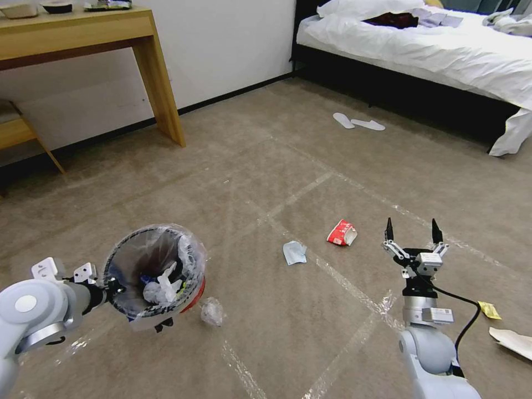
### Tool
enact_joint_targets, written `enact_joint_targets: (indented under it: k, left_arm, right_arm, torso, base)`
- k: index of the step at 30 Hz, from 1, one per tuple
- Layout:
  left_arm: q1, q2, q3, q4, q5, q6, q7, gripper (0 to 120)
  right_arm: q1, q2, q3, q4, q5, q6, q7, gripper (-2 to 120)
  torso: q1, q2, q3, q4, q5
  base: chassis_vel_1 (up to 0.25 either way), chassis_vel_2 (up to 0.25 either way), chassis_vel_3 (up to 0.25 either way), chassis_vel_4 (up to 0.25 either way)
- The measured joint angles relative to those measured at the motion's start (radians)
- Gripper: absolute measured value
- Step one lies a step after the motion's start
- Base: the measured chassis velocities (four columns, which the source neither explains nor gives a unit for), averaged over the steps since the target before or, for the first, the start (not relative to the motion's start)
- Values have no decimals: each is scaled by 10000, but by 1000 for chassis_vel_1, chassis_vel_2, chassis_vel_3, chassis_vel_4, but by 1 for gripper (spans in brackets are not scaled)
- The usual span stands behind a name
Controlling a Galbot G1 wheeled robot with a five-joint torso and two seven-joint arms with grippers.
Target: Pick up the trash bin and place the garbage on the floor into it.
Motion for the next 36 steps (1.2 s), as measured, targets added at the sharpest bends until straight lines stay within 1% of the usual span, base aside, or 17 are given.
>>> enact_joint_targets:
  k: [4, 6, 15, 26, 36]
  left_arm:
    - [6, -104, 69, -4, 33, 6, 0, 0]
    - [12, -220, 161, -4, 128, 7, 1, 0]
    - [68, -426, 230, -3, 239, 7, 57, 0]
    - [176, -524, 286, -52, 330, 19, 99, 0]
    - [189, -608, 368, -42, 443, 23, 143, 0]
  right_arm:
    - [-27, 60, 9, -37, -31, 32, -1, 100]
    - [-43, 98, 27, -88, -57, 55, -3, 100]
    - [19, 139, 46, -168, -107, 78, -5, 100]
    - [60, 183, 39, -218, -163, 123, 5, 100]
    - [189, 190, 5, -372, -140, 137, 15, 100]
  torso:
    - [0, 0, 0, 0, 0]
    - [0, -1, 0, 0, -1]
    - [-1, 0, 0, 0, 0]
    - [-3, 0, -1, 0, 0]
    - [-2, 0, 0, 0, 0]
  base:
    - [0, 0, 0, 0]
    - [0, 0, 0, 0]
    - [0, 0, 0, 0]
    - [0, 0, 0, 0]
    - [-65, 67, 62, -65]
